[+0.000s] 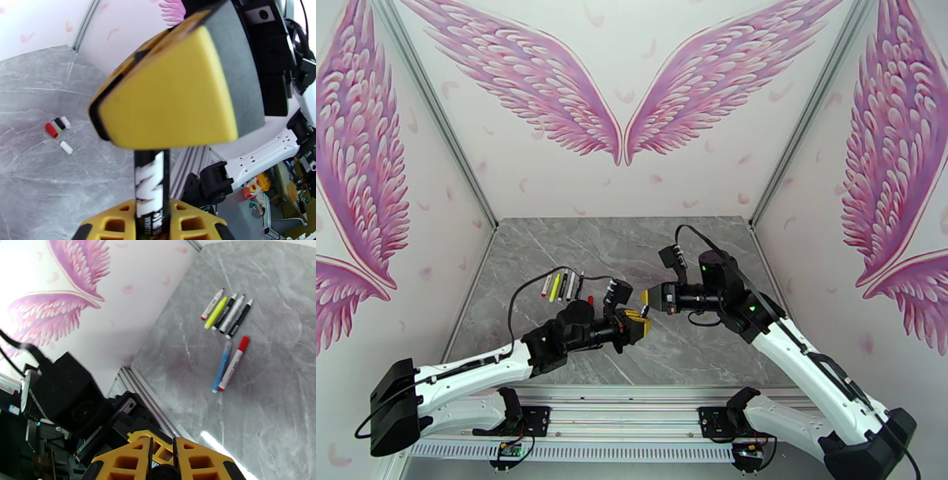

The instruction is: Open the pen caps

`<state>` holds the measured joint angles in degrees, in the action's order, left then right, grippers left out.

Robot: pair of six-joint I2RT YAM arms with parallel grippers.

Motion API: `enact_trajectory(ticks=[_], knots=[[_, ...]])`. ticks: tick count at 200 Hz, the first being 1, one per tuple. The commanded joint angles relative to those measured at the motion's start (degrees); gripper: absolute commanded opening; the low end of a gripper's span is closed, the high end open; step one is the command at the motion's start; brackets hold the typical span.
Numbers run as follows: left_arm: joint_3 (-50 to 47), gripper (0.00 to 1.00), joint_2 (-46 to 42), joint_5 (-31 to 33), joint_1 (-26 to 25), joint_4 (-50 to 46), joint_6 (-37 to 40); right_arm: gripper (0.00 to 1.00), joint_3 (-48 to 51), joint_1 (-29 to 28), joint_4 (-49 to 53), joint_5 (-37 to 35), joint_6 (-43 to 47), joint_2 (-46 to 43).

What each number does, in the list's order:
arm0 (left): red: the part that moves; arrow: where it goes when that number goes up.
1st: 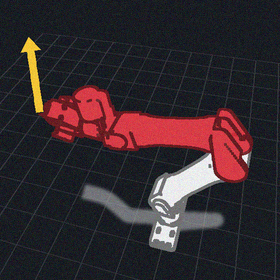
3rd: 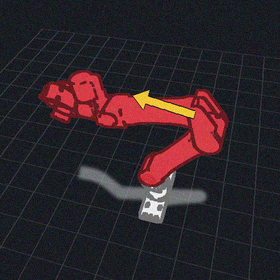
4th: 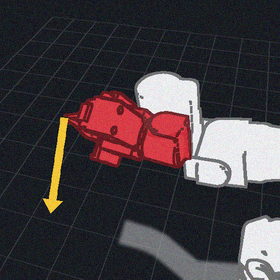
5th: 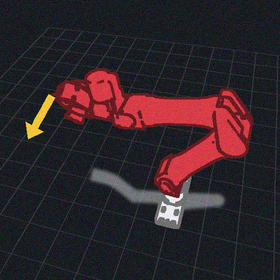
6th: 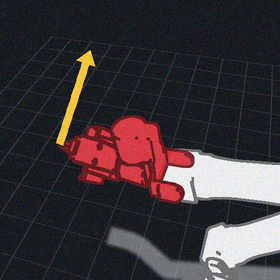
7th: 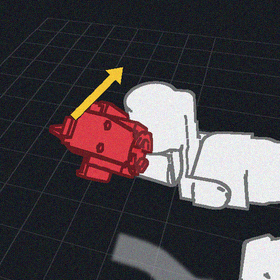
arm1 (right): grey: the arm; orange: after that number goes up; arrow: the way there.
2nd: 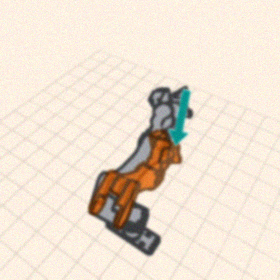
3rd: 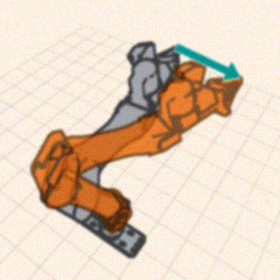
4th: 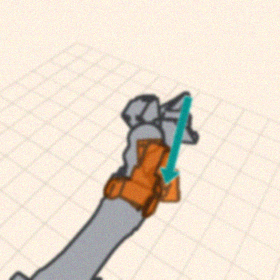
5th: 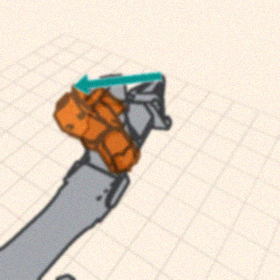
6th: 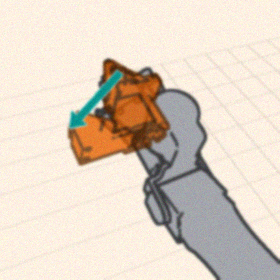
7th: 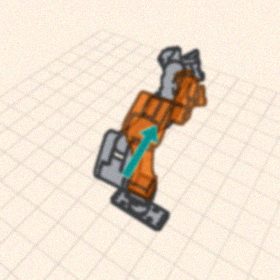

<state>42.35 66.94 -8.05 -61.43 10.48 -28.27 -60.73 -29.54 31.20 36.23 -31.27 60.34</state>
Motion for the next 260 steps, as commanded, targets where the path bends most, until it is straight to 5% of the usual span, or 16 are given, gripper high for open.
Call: enact_trajectory(ticks=[1,39,90,133,171,260], knots=[[1.8,0.02,1.7,8.4,-3.7,-15.5,3.8,0.11,-4.0,2.7,-1.1,-18.6,-2.1,-0.2],[3.8,0.02,4.6,11.2,-6.3,-16.1,4.6,0.09,-4.6,3.8,0.1,-21.2,-4.8,0.6],[3.4,0.0,6.4,6.2,-7.0,-12.6,3.5,0.09,-4.7,7.2,-1.4,-17.7,-4.9,0.7],[-2.9,0.0,-0.3,5.2,-2.7,-6.8,-1.9,0.14,-3.9,8.0,6.4,-14.2,5.5,0.7],[-6.6,0.01,-6.6,3.3,3.4,-6.2,-5.8,0.15,0.1,8.3,15.5,-21.1,12.2,1.4],[-7.8,0.02,-12.1,2.7,9.0,-11.8,-4.1,0.19,1.0,11.8,17.0,-30.7,17.2,20.1]])
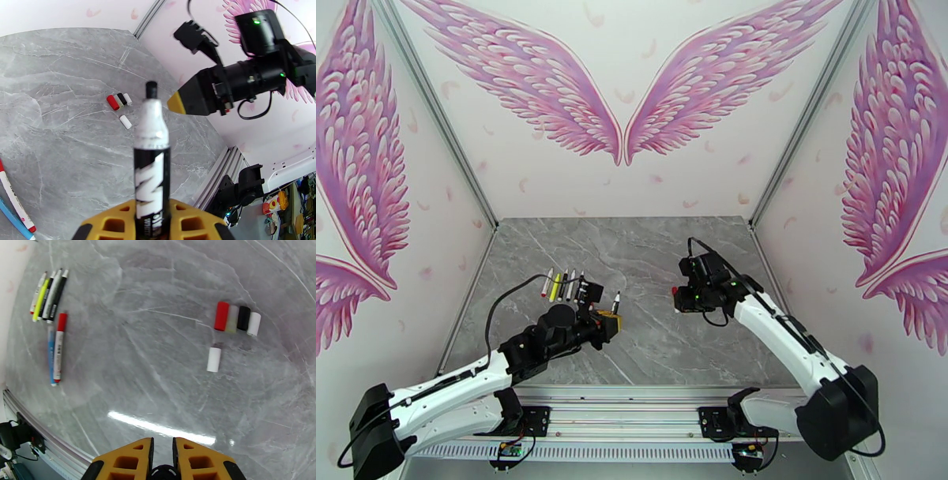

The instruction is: Open the pen caps

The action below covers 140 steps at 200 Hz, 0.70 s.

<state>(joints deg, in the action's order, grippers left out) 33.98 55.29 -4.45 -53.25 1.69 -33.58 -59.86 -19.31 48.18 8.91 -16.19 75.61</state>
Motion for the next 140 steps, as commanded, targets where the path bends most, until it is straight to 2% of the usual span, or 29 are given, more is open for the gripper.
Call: enact_trajectory(ticks=[1,73,140], knots=[[0.6,0.02,-0.3,-0.9,0.9,-3.0,1.2,0.19,0.1,1.6,-0.1,-3.5,2.1,5.0],[0.7,0.02,1.1,-2.5,0.9,-2.0,2.5,0.19,-5.5,3.9,-0.7,-7.0,3.7,18.7],[1.4,0.02,4.5,-2.4,1.0,-1.7,3.5,0.21,-9.5,5.6,-1.1,-7.2,4.7,25.2]])
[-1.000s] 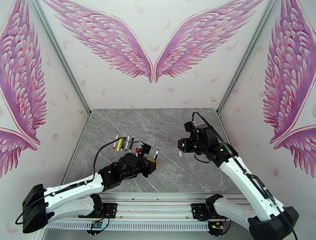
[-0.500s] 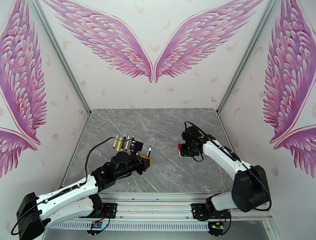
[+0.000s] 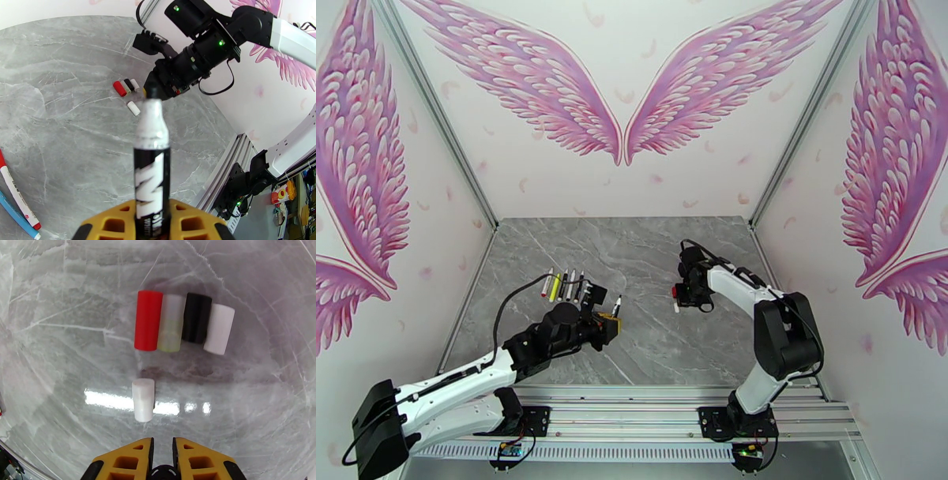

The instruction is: Open the pen caps

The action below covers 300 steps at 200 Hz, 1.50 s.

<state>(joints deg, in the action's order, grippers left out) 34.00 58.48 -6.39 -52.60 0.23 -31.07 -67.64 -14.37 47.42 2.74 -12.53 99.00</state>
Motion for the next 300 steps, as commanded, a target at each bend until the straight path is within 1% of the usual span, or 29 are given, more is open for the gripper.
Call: enact_trajectory(ticks=[1,43,64,128,179,256,277,300], knots=[[1.3,0.02,1.4,-0.4,0.3,-0.2,1.0,0.21,-1.8,0.7,-0.3,-1.0,1.0,1.9],[0.6,0.02,2.7,-0.8,0.2,2.3,0.0,0.22,-2.9,1.0,0.1,-0.2,1.4,4.1],[0.3,0.02,2.9,0.0,0.3,2.8,0.0,0.23,-3.1,1.0,-0.3,0.2,1.2,4.9],[-0.1,0.02,3.7,-1.0,0.3,4.4,-0.7,0.26,-3.7,1.1,-0.6,0.9,0.9,7.6],[-0.6,0.02,4.3,-1.4,0.2,5.5,-1.5,0.27,-3.7,1.1,-1.4,1.9,0.5,8.7],[-0.9,0.02,4.9,-1.0,0.2,5.7,-2.5,0.3,-2.8,1.1,-1.3,2.2,0.1,6.5],[-1.4,0.02,4.9,0.3,0.2,5.7,-3.2,0.3,-1.4,1.1,-1.7,2.1,-0.3,4.2],[-1.5,0.02,4.8,2.8,0.2,4.0,-3.6,0.33,0.6,1.0,-2.8,1.9,-1.4,0.5]])
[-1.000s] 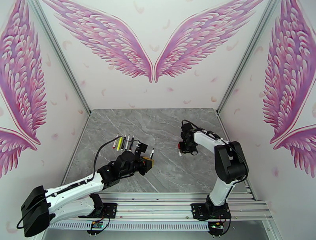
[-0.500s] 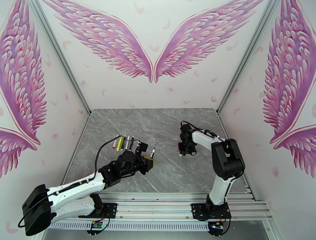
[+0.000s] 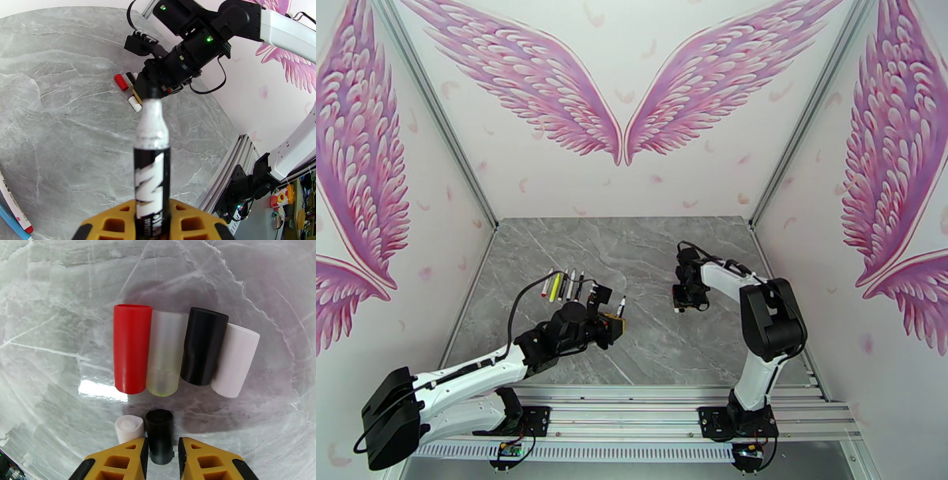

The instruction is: Open the pen caps

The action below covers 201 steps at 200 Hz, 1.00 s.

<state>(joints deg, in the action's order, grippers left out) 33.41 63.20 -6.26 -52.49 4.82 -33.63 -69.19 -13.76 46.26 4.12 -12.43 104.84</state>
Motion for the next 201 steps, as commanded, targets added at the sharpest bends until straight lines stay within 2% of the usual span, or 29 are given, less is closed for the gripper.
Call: enact_trajectory(ticks=[1,18,55,92,108,131,165,201], knots=[[-0.9,0.02,0.1,2.8,0.1,-0.7,-1.1,0.33,2.2,0.5,-1.8,0.5,-1.6,-5.5],[-0.8,0.01,0.0,5.6,0.4,-1.8,-2.6,0.37,4.2,0.4,-3.4,1.3,-2.8,-9.2],[2.0,0.03,0.9,9.7,1.6,-7.0,-3.5,0.54,8.5,-0.3,-7.8,4.5,-5.9,-18.9],[4.0,0.03,2.1,11.8,3.2,-10.0,-3.5,0.74,12.5,-0.5,-11.9,9.8,-7.7,-28.7],[4.5,0.03,2.9,13.4,3.3,-10.2,-3.4,0.87,14.3,-0.6,-13.3,12.5,-7.9,-33.0],[6.5,0.03,5.0,14.3,3.7,-12.0,-2.8,1.0,15.9,-0.7,-14.3,15.6,-8.3,-38.5],[10.5,0.03,9.0,14.6,4.9,-16.2,-0.3,0.99,16.6,-0.8,-14.9,22.1,-8.2,-44.5],[15.4,0.03,13.5,13.2,10.0,-21.6,4.6,0.99,17.8,-0.9,-14.6,26.7,-8.2,-51.4]])
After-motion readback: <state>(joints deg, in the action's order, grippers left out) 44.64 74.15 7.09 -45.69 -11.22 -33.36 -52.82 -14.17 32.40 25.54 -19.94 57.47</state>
